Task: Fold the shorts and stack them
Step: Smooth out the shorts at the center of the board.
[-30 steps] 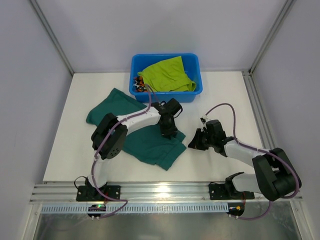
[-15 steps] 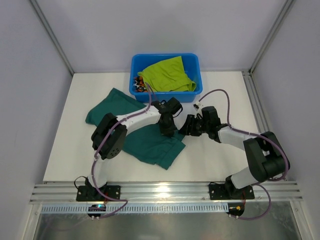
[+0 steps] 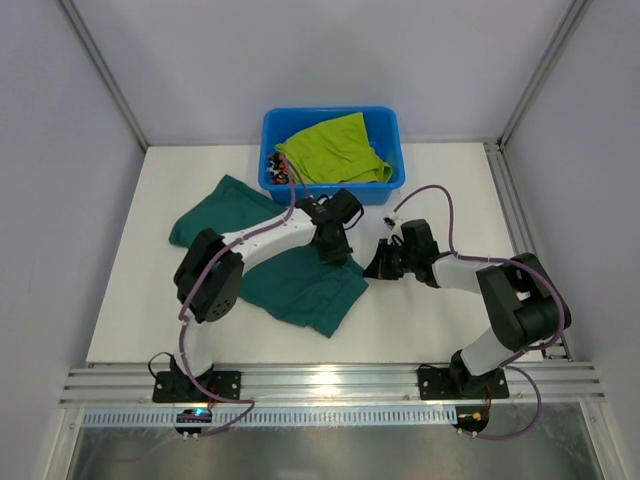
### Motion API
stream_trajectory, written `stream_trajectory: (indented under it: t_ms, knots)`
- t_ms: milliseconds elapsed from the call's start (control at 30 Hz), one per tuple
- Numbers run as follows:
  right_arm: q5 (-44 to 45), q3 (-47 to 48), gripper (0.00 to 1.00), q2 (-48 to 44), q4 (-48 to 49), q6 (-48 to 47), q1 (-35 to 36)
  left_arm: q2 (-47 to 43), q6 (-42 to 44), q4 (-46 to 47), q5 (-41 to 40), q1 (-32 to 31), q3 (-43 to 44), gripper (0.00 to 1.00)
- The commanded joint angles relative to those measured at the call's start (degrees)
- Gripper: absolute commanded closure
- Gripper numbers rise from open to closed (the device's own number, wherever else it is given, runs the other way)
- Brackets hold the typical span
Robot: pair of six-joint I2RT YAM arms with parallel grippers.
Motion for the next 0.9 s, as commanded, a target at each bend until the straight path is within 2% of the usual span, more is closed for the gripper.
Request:
stream_trajectory:
  t_ms: [0, 200, 433, 500, 600, 633, 733, 867]
  knots:
    - [0.53, -1.21, 0.96, -1.05, 0.92, -2.32, 0.08, -6.23, -3.33, 5.77, -5.01, 0.64, -0.97, 1.00]
    - [1.15, -0.95, 0.96, 0.44, 0.57, -2.41, 0.08, -7.20, -4.57, 7.63, -6.60, 1.52, -2.73, 1.00]
    - [1.76, -1.30, 0.96, 0.62, -0.48, -0.49, 0.08, -1.93, -5.01, 12.02, -5.02, 3.54, -4.22, 1.00]
    - [2.37, -1.39, 0.91, -1.74, -3.45, 0.66, 0.07, 0.00, -5.10, 13.60, -4.67, 3.54, -4.66, 1.00]
    - [6.50, -2.35, 0.59, -8.85, -8.99, 5.83, 0.08, 1.85, -5.10, 16.68, -3.79, 3.54, -6.07, 1.00]
    - [8.16, -3.40, 0.45, -11.05, -9.62, 7.33, 0.08, 2.29, -5.19, 17.29, -3.53, 3.54, -6.50, 1.00]
    - [11.41, -6.03, 0.18, -19.93, -12.26, 14.62, 0.25, 3.43, -5.28, 19.32, -2.12, 3.54, -7.12, 1.00]
    - [15.38, -9.64, 0.11, -28.37, -12.09, 26.29, 2.27, 3.44, -5.45, 21.60, -1.07, 3.46, -8.79, 1.00]
